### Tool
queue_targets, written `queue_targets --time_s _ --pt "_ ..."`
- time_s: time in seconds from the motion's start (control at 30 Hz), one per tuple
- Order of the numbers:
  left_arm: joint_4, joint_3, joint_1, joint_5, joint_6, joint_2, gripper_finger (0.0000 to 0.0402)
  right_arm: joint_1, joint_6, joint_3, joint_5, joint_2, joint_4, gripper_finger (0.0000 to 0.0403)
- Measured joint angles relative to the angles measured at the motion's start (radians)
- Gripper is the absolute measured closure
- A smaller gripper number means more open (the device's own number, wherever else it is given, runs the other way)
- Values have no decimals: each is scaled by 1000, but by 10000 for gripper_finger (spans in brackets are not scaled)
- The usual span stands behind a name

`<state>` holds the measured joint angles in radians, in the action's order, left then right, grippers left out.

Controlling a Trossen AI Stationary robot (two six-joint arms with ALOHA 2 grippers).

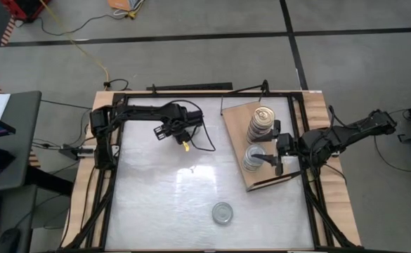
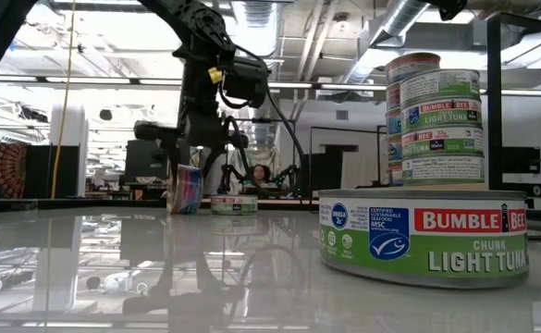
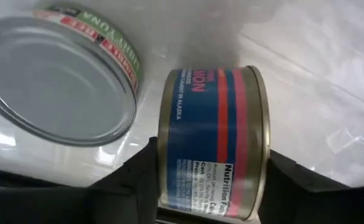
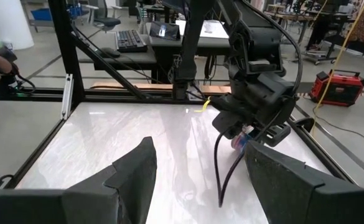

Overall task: Stack canned seafood by type on shelf
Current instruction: Stack the blue tuna can on top of the other blue tuna can on the shelf

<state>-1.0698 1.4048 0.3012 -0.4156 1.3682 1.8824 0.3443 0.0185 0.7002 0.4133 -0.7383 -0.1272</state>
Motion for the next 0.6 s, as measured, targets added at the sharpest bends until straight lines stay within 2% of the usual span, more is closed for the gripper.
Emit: queue_targets --time_s 0.17,0.27,0.37,0.43,0.6 --pt "6 0 -1 -56 -94 0 217 0 0 0 0 0 -2 131" --pt "-1 3 -9 -79 -237 1 217 6 3 0 0 5 -5 131" --pt "-45 47 -20 -55 -428 3 217 25 7 -1 1 41 -19 131" --pt "-77 94 -21 19 -559 3 217 37 7 -1 3 79 -33 131" --pt "-162 266 3 361 -822 2 217 84 19 -8 11 164 -55 131"
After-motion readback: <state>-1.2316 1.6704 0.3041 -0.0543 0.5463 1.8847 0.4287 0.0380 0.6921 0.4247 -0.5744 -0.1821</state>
